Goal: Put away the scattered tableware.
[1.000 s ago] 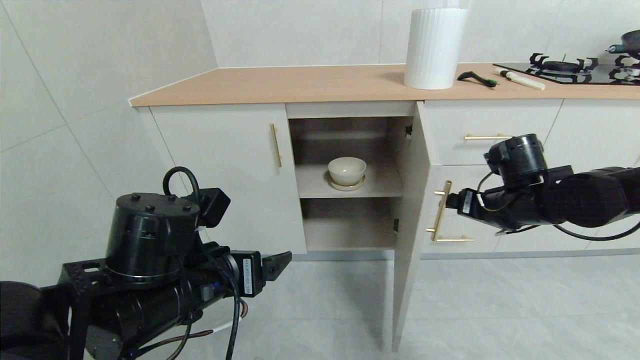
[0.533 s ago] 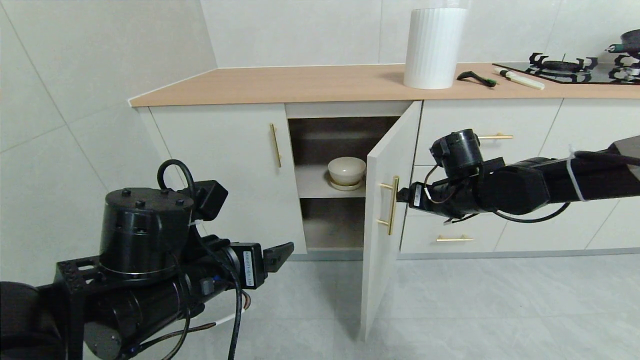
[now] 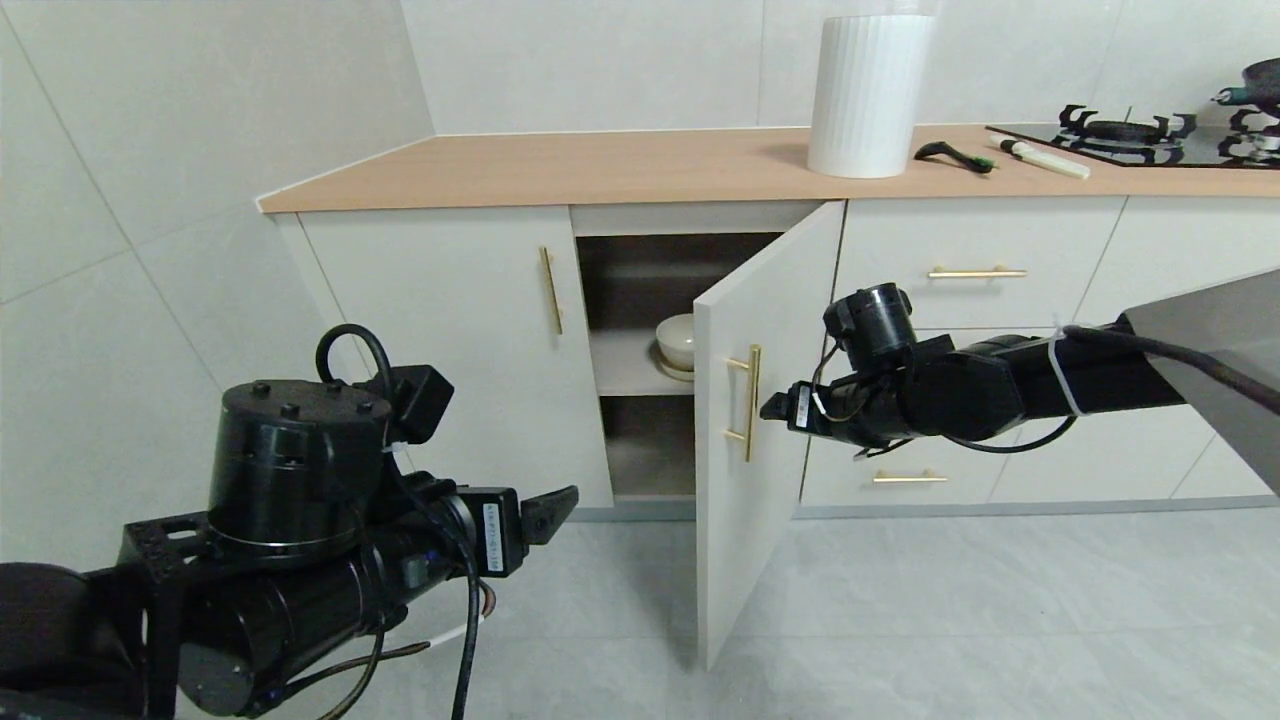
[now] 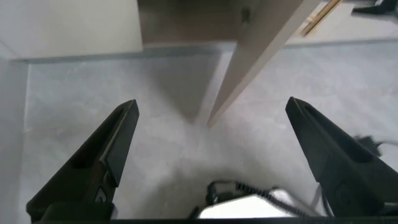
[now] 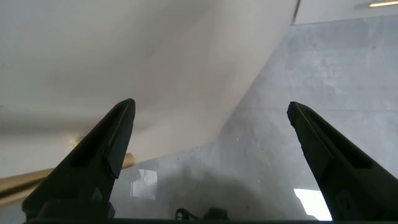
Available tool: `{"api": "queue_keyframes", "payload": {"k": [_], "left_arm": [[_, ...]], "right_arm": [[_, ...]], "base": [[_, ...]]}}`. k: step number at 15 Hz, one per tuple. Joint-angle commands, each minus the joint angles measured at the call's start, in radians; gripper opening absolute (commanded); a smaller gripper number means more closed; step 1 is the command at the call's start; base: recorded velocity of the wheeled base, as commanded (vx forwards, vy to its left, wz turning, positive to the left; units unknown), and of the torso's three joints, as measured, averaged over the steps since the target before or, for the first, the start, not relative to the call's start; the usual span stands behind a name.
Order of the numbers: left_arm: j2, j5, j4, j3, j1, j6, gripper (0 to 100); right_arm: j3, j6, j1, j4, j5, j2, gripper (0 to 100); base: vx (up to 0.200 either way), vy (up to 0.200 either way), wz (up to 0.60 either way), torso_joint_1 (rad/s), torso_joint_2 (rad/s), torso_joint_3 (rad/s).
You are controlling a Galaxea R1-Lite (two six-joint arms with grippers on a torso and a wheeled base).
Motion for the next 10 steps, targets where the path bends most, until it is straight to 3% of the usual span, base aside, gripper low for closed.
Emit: {"api": "queue_keyframes", "payload": {"k": [1, 9, 10], "left_arm": [[-0.013, 0.001, 0.017, 0.002, 0.002, 0.01, 100], [-0.04, 0.001, 0.036, -0.01, 0.025, 0.021, 100], [-0.042, 0.002, 0.036, -0.014, 0.028, 0.021, 100]], "right_arm": [[-0.005, 0.001, 0.0, 0.0, 0.0, 0.011, 100], [-0.02, 0.04, 0.001, -0.068, -0.005, 0.049, 100], [-0.037, 0.063, 0.003, -0.083, -0.008, 0.065, 100]], "base": [[0.2, 0.0, 0.0, -0.002, 0.0, -0.002], [0.2, 0.0, 0.0, -0.001, 0.0, 0.002], [0.0, 0.0, 0.0, 0.0, 0.0, 0.0]]}}
